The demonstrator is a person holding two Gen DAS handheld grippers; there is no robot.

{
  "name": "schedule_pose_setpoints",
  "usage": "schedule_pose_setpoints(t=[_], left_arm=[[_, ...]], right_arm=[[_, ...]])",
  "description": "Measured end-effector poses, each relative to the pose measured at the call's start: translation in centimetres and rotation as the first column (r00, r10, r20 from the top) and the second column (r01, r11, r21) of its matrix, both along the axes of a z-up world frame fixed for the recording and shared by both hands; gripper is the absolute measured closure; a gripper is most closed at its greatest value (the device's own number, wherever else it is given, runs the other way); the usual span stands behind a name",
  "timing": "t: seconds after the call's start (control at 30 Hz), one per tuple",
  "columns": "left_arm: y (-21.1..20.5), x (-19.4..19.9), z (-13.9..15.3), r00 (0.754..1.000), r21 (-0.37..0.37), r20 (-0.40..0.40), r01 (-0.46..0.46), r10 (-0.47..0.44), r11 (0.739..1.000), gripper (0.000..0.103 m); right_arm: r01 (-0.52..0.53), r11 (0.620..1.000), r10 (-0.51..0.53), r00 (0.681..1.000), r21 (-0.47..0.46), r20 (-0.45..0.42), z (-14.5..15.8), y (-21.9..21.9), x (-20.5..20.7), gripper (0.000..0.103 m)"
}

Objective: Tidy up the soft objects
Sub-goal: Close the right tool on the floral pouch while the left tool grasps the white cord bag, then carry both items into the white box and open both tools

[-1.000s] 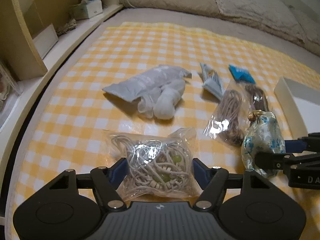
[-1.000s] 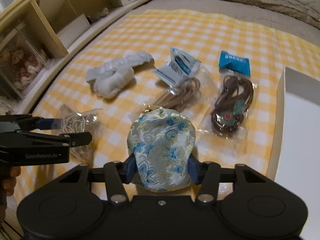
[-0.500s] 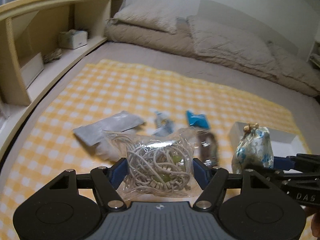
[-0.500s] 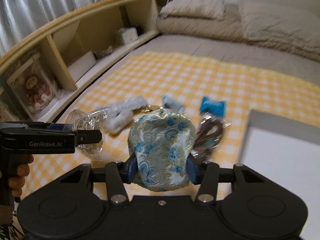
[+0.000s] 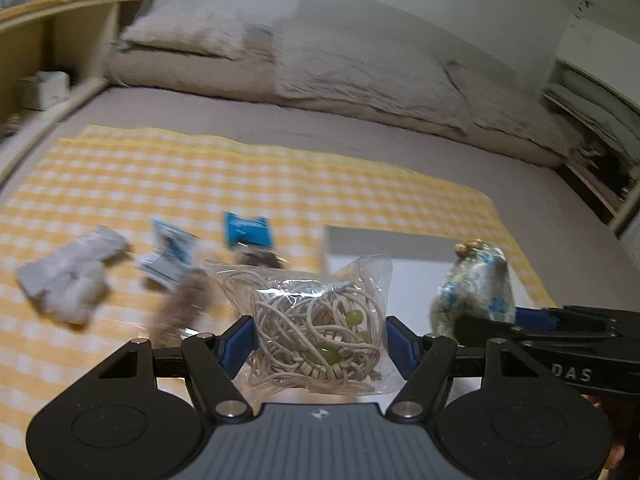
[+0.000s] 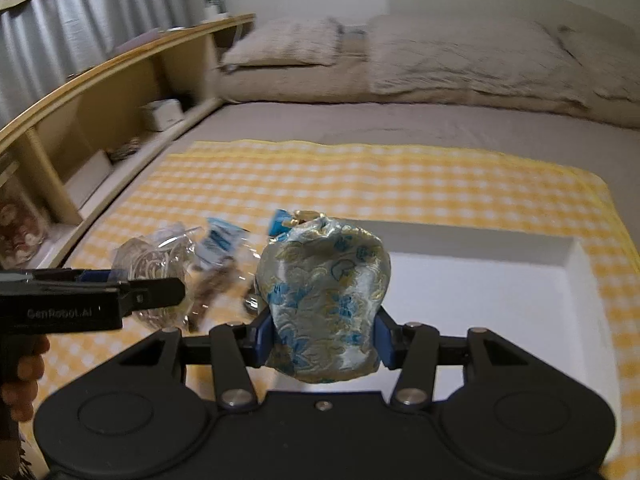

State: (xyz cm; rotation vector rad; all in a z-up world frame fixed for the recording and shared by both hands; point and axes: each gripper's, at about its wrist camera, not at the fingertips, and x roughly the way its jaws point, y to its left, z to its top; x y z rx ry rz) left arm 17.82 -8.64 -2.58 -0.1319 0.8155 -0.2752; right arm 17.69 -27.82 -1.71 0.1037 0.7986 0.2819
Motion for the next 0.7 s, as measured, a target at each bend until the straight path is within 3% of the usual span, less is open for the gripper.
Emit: schedule_pose_setpoints(t=[0.3,0.7], left_arm=[[-5.4,0.0,-2.0,0.993,-0.076,-0.093,0.062,-0.069,0.995,0.033],[-9.0,1.5,-4.3,0.978,-0.066,-0.182,0.09,-0.101,0.994,0.033]], right_arm=[[0.078,0.997,-0.078,0.995,-0.013,-0.055,-1.0,-4.7,-1.5,0.052],[0.141,0.988,-0.15,0.978,-0.069,-0.144,-3.5,-9.0,-1.9,0.052]])
